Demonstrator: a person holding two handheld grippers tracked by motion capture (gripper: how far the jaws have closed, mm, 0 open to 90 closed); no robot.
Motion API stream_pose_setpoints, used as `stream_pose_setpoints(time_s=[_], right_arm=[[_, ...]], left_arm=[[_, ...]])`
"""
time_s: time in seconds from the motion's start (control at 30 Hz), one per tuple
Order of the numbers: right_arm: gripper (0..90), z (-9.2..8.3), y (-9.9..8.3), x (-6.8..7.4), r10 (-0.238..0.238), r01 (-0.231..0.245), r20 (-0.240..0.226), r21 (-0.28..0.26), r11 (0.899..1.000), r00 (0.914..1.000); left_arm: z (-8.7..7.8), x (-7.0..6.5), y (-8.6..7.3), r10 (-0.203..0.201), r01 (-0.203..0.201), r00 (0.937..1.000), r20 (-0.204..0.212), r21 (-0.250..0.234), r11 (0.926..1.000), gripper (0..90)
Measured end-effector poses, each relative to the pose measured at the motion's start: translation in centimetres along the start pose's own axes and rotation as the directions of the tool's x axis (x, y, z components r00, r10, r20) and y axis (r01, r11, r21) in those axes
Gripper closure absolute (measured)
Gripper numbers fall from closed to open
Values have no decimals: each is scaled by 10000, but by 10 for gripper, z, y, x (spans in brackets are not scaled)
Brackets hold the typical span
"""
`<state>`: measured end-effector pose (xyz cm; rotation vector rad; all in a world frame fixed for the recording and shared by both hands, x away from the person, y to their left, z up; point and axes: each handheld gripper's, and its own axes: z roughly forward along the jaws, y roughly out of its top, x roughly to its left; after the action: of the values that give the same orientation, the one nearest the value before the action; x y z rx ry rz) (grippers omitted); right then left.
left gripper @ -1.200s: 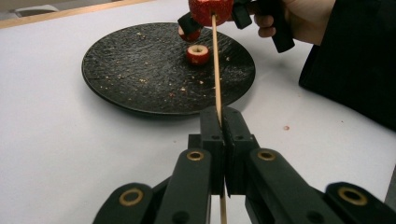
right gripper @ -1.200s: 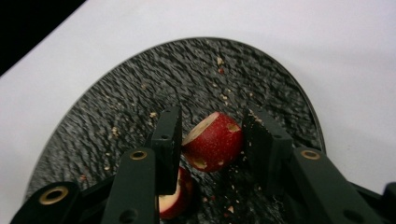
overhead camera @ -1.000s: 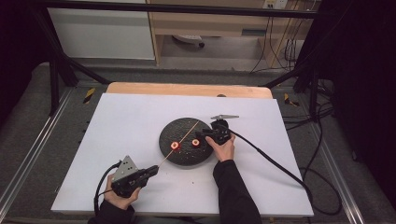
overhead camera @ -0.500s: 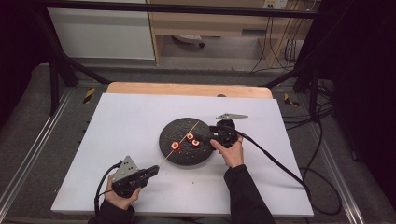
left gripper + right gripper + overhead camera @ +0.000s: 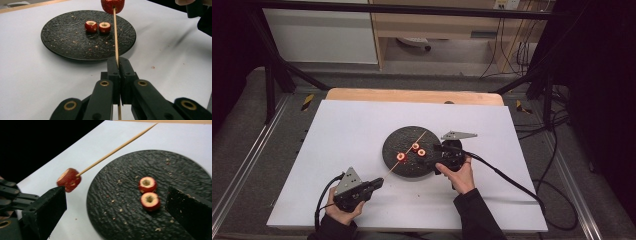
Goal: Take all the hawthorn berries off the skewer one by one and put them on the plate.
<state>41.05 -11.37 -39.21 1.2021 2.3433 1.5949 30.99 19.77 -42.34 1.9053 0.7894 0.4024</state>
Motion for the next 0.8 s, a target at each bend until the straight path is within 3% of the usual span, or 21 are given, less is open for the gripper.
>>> stream_pose_setpoints(time_s=[0.13,0.47,0.6,0.8], right_arm=[[51,2,-5,7,210,-215,-345,-147,9997,9992],[61,7,-11,12,602,-624,-662,-322,9975,9960],[79,9,-17,16,510,-528,-748,-230,9983,9959],[185,11,-25,20,370,-388,-846,-197,9991,9957]], left_arm=[[1,-1,0,-4,4,10000,14,30,10000,879],[5,-5,0,82,-83,9999,92,87,9999,879],[8,-8,1,152,-154,9998,144,133,9998,879],[14,-15,0,298,-307,9991,299,285,9991,879]])
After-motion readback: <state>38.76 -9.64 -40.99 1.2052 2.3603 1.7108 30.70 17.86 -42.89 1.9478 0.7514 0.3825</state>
